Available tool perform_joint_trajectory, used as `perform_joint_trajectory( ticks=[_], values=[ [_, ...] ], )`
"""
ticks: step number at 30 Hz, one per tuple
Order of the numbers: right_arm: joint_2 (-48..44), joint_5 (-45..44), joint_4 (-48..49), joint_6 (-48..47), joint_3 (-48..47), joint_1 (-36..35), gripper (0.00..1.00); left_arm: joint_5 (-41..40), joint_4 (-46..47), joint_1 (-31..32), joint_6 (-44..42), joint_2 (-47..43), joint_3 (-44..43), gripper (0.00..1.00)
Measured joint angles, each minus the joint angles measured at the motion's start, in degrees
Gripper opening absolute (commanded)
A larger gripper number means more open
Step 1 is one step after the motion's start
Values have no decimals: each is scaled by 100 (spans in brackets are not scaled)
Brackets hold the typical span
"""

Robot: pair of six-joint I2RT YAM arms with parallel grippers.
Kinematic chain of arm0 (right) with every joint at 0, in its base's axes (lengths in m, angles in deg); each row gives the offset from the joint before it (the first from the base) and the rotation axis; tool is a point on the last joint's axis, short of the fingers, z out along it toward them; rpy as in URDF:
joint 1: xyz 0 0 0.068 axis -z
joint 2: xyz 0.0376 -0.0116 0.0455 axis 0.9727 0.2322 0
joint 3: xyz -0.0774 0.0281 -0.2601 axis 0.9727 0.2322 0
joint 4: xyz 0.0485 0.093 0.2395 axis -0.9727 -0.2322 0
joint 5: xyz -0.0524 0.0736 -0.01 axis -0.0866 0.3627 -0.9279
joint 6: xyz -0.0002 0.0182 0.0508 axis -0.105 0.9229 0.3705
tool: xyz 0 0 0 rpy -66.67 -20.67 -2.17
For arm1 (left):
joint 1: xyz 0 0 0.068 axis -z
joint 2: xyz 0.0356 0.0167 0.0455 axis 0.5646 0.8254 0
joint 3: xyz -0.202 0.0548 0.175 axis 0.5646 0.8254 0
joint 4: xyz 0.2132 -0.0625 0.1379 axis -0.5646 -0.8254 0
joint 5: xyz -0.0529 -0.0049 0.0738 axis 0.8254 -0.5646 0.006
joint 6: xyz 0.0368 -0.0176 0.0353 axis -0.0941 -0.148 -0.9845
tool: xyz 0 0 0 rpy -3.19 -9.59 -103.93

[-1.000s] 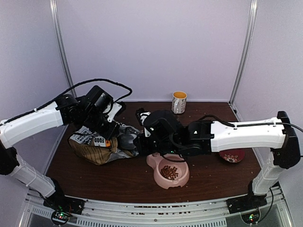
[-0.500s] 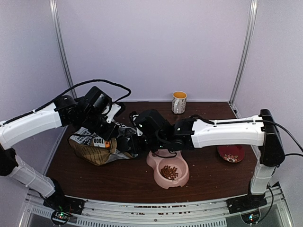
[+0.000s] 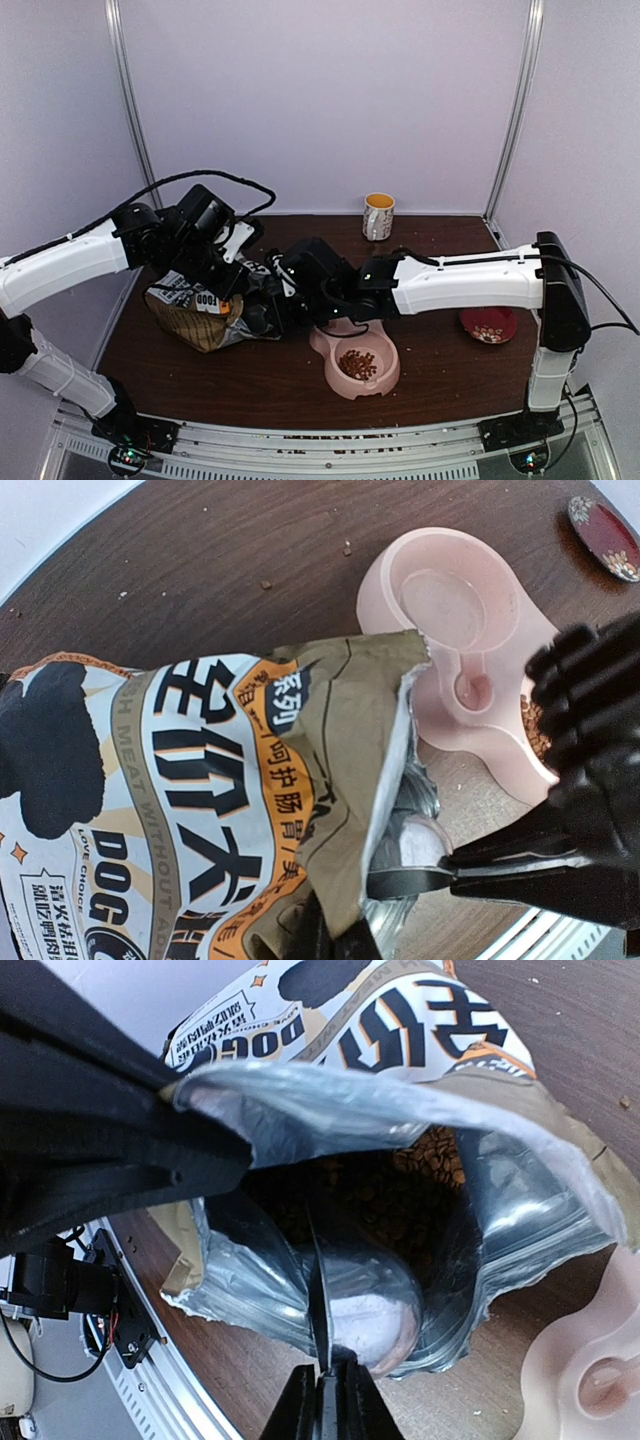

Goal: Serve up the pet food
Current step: Insert the spatula into the pet food bag, then collect the pet food from the pet food bag.

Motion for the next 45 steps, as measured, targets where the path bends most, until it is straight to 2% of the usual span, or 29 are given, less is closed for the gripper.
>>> perform_joint_trajectory(
  ticks=[14, 29, 45],
  values=[
    [0, -140, 461, 448, 376, -304, 0, 79, -273, 37, 0, 0, 22, 0],
    [-227, -883, 321, 551, 566, -282, 0, 74, -197, 37, 0, -20, 22, 0],
    [658, -1891, 214, 103, -431, -197, 0, 17, -79, 35, 0, -33, 22, 0]
  ],
)
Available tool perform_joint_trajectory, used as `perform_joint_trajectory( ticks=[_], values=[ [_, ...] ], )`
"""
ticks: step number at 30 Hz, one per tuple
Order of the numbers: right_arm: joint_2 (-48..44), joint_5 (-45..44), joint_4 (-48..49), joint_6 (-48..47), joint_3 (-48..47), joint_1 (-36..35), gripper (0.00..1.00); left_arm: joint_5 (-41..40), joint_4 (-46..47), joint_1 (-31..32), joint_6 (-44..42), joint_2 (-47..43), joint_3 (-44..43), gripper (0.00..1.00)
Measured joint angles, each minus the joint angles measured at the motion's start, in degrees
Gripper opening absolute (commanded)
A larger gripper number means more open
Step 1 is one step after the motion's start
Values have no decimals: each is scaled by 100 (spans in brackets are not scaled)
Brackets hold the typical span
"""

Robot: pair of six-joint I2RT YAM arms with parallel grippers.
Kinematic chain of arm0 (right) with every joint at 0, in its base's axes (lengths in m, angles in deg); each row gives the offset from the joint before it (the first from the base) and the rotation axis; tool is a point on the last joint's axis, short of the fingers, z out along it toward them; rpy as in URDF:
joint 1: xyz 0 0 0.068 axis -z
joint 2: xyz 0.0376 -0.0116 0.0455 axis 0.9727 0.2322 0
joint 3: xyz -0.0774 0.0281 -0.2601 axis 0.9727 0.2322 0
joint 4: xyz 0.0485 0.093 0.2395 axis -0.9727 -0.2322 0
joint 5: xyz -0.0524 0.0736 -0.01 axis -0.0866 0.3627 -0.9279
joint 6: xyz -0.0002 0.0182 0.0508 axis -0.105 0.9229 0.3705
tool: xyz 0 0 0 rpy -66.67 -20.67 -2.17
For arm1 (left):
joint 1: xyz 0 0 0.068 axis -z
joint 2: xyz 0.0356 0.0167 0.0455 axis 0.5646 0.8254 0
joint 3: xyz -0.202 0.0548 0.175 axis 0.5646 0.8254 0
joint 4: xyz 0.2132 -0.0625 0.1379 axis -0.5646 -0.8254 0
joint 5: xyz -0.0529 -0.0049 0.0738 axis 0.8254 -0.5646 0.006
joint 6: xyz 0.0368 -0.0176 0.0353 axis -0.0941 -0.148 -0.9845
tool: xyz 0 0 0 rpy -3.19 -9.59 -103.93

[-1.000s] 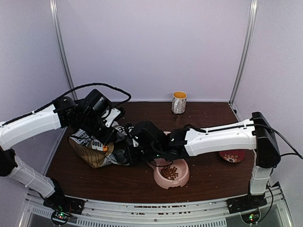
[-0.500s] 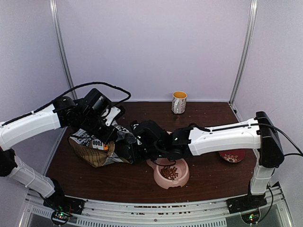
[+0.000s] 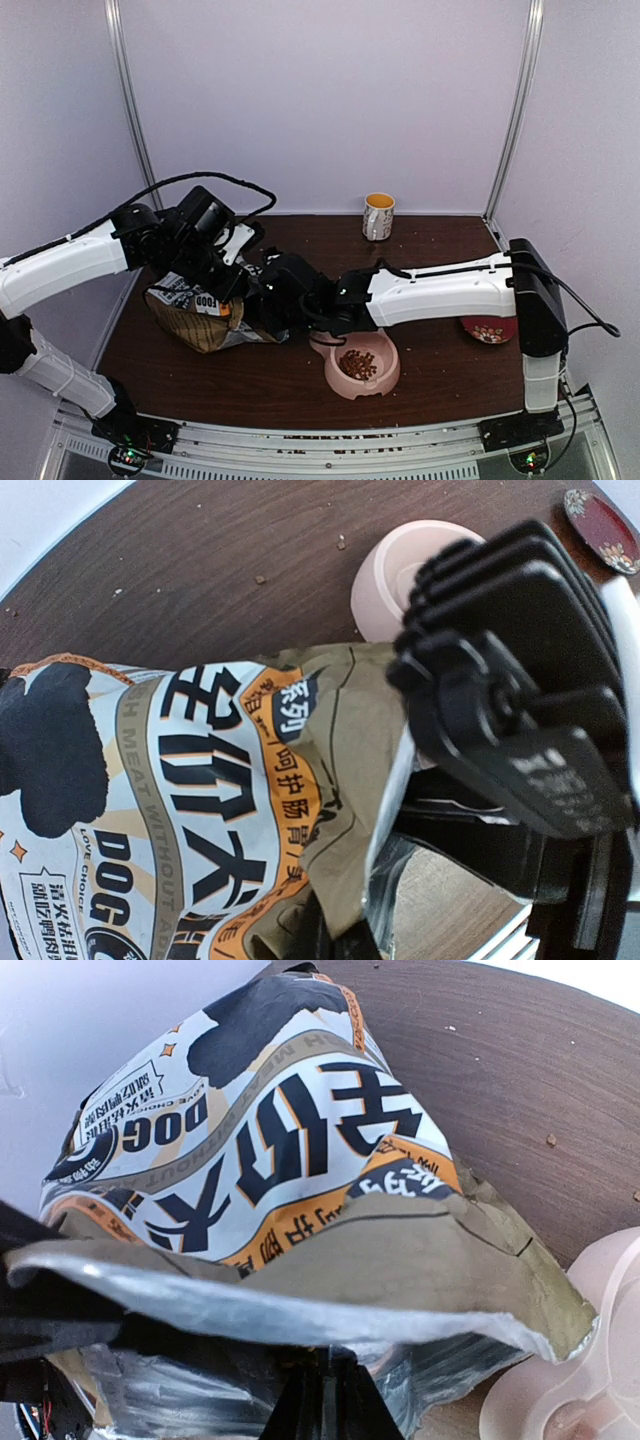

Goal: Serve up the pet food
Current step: Collect the pet food from the pet food bag.

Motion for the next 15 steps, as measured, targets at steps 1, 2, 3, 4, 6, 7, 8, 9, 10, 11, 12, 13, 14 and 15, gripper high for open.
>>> perform_joint_trajectory(
  ticks=[1, 2, 3, 4, 6, 7, 8, 9, 10, 11, 12, 13, 14, 15],
  values=[
    [22, 0, 44, 0, 0, 17, 0, 0, 2, 0, 0, 0, 0, 0],
    [37, 2, 105, 0, 0, 37, 0, -2, 7, 2, 0, 0, 0, 0],
    [46, 2, 164, 2, 0, 52, 0, -2, 7, 2, 0, 0, 0, 0],
    [52, 2, 205, 0, -4, 66, 0, -4, 9, 0, 0, 0, 0, 0],
    [103, 7, 245, -2, -46, 83, 0, -7, 9, 0, 0, 0, 0, 0],
    [160, 7, 240, -4, -114, 85, 0, -9, 9, 2, 0, 0, 0, 0],
    [251, 0, 229, -4, -212, 85, 0, -11, 11, 2, 0, 0, 0, 0],
    [345, 0, 212, -4, -315, 85, 0, -13, 11, 2, 0, 0, 0, 0],
    [452, 0, 188, -4, -422, 85, 0, -15, 11, 2, 0, 0, 0, 0],
    [557, 0, 170, -4, -525, 83, 0, -15, 13, 2, 0, 0, 0, 0],
    [654, 2, 168, -4, -608, 83, 0, -15, 13, 2, 0, 0, 0, 0],
    [721, 4, 168, -4, -658, 83, 0, -17, 13, 2, 0, 0, 0, 0],
    [791, 2, 170, -2, -717, 83, 0, -33, 7, 0, 0, 0, 0, 0],
    [815, 2, 170, -2, -737, 83, 0, -31, 7, 0, 0, 0, 2, 0]
  ],
)
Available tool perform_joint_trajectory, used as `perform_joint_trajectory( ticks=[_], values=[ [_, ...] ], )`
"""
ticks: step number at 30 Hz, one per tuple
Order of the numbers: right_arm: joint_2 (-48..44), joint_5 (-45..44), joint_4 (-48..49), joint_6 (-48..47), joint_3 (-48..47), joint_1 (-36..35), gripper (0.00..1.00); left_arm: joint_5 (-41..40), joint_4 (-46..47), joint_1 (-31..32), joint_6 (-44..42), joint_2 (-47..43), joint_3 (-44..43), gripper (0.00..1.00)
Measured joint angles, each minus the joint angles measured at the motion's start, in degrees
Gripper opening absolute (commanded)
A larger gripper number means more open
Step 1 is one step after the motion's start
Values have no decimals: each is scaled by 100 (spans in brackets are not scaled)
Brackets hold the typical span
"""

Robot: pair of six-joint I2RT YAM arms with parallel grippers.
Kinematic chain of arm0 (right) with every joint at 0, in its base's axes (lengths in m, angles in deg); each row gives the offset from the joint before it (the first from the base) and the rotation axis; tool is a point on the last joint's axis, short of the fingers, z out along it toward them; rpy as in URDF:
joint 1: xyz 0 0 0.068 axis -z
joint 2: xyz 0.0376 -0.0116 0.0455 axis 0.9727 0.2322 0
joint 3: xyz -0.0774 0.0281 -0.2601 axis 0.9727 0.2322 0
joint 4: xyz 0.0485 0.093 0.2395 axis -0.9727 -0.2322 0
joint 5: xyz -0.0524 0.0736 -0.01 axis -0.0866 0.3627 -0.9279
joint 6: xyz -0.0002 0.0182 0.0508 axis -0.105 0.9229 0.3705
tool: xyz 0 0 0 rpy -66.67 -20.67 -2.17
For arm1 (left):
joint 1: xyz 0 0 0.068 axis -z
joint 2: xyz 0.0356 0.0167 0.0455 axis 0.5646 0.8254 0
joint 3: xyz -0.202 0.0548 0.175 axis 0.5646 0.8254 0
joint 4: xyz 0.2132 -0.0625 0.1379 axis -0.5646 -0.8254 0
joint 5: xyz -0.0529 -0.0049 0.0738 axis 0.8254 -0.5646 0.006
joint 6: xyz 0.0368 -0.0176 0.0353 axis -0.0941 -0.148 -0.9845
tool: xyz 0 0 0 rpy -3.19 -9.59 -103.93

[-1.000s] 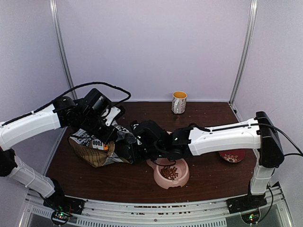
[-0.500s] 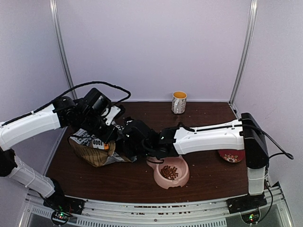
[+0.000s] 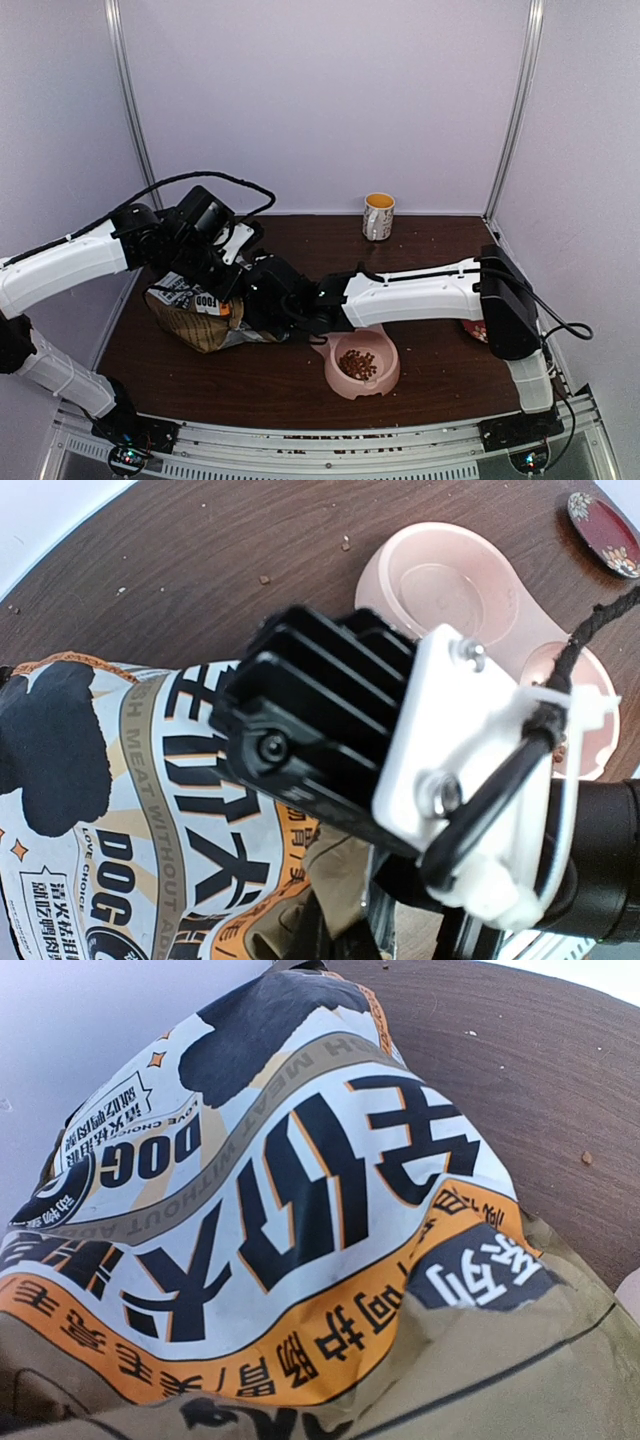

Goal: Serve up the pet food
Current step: Collect the pet food from the pet food bag.

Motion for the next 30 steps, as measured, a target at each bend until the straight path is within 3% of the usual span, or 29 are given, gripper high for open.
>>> perform_joint_trajectory(
  ticks=[13, 30],
  values=[
    [210, 498, 107, -125, -133, 11, 0, -24, 0, -15, 0, 0, 0, 0],
    [-138, 1467, 1849, 1353, 1233, 162, 0, -31, -17, -13, 0, 0, 7, 0]
  ],
)
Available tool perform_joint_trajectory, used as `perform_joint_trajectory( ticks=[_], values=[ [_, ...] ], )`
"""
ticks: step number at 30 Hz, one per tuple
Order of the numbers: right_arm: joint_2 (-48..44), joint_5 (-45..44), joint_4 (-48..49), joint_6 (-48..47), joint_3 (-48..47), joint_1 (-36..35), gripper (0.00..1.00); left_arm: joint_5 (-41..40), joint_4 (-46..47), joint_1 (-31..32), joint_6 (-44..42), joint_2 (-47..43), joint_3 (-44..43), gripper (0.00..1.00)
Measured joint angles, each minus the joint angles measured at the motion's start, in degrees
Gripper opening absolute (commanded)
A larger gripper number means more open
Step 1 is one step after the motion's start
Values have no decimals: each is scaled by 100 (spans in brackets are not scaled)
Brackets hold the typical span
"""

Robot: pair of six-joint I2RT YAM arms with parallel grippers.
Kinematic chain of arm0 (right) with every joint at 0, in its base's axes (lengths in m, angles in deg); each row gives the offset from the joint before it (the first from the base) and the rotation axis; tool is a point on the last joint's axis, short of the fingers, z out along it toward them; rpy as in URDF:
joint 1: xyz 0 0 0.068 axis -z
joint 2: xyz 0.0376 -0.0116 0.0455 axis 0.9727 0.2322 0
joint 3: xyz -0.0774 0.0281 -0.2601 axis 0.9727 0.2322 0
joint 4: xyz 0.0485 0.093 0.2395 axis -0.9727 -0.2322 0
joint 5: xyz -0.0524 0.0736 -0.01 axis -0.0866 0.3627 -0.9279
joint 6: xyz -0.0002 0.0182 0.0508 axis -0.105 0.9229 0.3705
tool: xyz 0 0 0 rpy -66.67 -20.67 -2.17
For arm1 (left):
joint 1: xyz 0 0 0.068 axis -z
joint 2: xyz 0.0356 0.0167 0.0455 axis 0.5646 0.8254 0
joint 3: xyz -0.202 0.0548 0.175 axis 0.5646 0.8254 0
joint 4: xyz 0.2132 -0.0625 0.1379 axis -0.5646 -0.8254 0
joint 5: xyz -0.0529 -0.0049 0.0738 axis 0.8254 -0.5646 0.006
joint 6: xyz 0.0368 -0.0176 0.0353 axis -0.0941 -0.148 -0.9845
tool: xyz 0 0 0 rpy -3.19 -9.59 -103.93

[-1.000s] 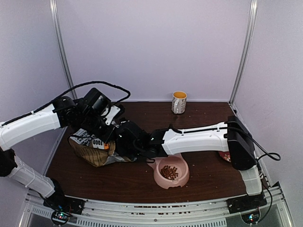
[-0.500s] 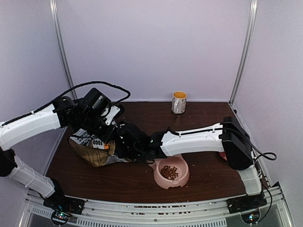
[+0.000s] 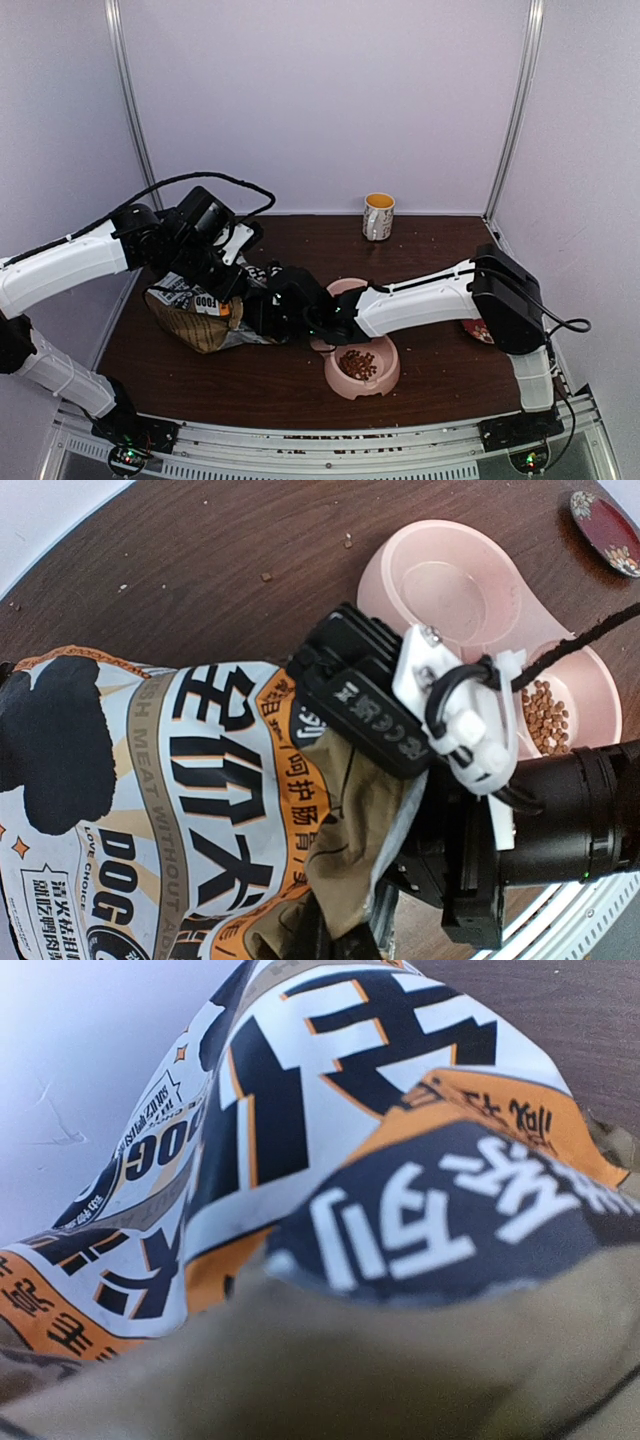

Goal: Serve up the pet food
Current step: Collect the pet food from the pet food bag.

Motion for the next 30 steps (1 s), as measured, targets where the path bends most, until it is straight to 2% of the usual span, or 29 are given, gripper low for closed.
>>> perform_joint_trajectory(
  ticks=[13, 30],
  values=[
    [-221, 483, 1119, 734, 787, 72, 0, -26, 2, 4, 0, -31, 11, 0],
    [-688, 573, 1220, 885, 1231, 59, 0, -103, 13, 9, 0, -87, 13, 0]
  ],
)
